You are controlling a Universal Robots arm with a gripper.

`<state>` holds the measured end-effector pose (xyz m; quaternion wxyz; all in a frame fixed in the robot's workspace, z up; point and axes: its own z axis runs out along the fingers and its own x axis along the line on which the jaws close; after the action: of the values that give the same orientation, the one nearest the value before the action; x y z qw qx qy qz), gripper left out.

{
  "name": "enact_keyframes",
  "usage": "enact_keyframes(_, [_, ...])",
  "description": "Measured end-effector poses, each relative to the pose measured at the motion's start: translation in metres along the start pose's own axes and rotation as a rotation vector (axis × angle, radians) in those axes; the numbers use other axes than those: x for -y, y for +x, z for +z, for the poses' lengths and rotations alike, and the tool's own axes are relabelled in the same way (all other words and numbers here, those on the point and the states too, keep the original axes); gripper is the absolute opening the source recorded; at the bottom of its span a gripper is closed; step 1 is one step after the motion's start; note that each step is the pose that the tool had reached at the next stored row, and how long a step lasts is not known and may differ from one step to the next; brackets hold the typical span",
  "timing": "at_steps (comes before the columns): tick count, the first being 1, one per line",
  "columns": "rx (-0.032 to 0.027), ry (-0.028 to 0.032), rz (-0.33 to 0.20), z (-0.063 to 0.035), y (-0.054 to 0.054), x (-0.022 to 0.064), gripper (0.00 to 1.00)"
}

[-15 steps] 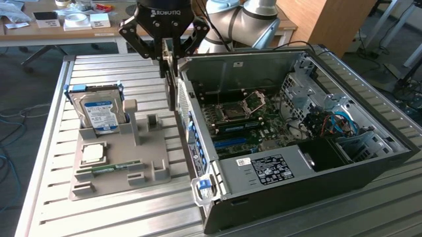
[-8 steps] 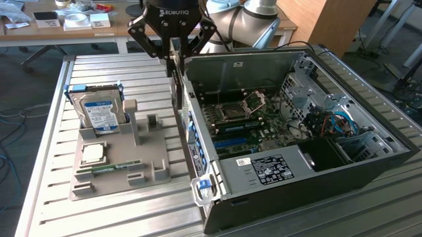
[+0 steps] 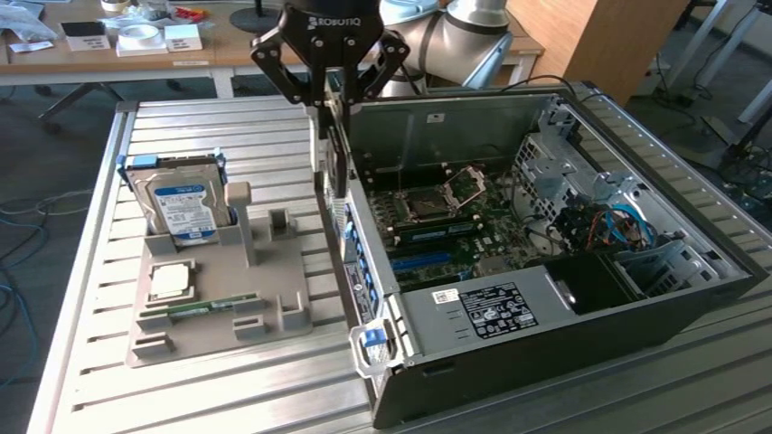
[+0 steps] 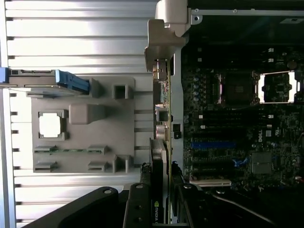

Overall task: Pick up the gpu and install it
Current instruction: 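Pick up the gpu and move the gpu toward the slot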

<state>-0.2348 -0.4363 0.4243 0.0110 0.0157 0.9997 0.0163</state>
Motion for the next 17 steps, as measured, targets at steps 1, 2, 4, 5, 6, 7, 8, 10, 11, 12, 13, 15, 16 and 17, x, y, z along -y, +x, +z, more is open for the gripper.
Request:
enact_keyframes(1, [0.0001,0.0,0.0,0.0001,-0.002,-0.0002,0.27])
enact_keyframes(2, [0.0,-0.0001,0.0,0.0001,-0.003,-0.0004,0.27])
enact_keyframes(4, [0.0001,-0.0001,0.0,0.0002,-0.007,-0.0007,0.27])
enact_keyframes(5, [0.0,0.0,0.0,0.0002,-0.008,-0.0009,0.27])
enact_keyframes(6, [0.0001,-0.0001,0.0,0.0003,-0.01,-0.001,0.27])
enact_keyframes(7, [0.0001,-0.0001,0.0,0.0003,-0.011,-0.0012,0.27])
enact_keyframes(8, [0.0,0.0,0.0,0.0003,-0.013,-0.0014,0.27])
enact_keyframes(10, [0.0,0.0,0.0,0.0004,-0.016,-0.0017,0.27])
enact_keyframes(11, [0.0,-0.0001,0.0,0.0005,-0.018,-0.0019,0.27])
enact_keyframes(12, [0.0,0.0,0.0,0.0005,-0.019,-0.0021,0.27])
enact_keyframes(13, [0.0,0.0,0.0,0.0005,-0.021,-0.0022,0.27])
enact_keyframes(15, [0.0,0.0,0.0,0.0006,-0.024,-0.0026,0.27])
enact_keyframes(16, [0.0,0.0,0.0,0.0007,-0.025,-0.0028,0.27])
enact_keyframes(17, [0.0001,-0.0001,0.0,0.0007,-0.027,-0.0031,0.27])
